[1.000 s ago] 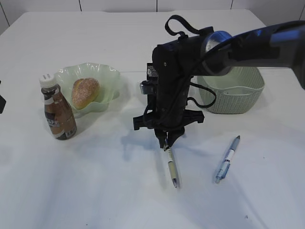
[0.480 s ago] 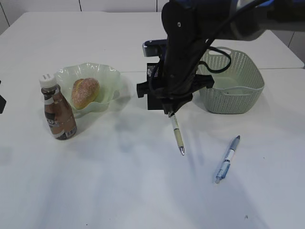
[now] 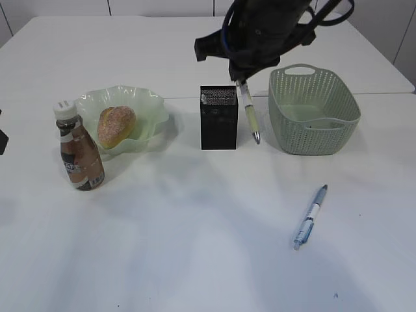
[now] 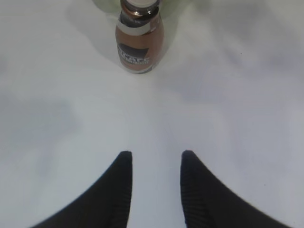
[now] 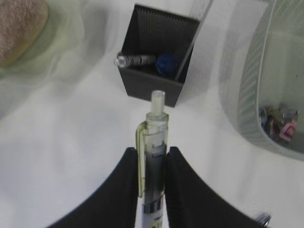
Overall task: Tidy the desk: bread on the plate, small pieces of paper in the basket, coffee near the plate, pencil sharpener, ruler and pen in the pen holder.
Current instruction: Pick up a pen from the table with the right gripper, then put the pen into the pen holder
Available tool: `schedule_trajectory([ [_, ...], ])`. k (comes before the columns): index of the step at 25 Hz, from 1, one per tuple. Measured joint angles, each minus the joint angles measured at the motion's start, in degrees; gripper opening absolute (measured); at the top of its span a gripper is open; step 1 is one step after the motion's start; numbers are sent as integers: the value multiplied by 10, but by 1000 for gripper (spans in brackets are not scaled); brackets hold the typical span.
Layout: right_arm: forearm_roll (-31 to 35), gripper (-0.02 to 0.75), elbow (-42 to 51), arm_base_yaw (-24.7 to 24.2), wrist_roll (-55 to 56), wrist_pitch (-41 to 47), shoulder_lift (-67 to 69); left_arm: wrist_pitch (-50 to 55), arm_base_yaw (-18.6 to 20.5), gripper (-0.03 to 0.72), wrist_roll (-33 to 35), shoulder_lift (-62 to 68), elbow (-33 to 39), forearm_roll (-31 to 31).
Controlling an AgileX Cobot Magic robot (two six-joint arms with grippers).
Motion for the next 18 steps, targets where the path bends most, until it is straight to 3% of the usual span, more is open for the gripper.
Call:
schedule_trajectory([
  [7, -47, 145, 0, 0, 0, -80, -45, 0, 0, 239, 0, 0, 0, 0],
  [18, -199, 118, 0, 0, 103, -185, -49, 1, 0, 239, 0, 0, 0, 0],
])
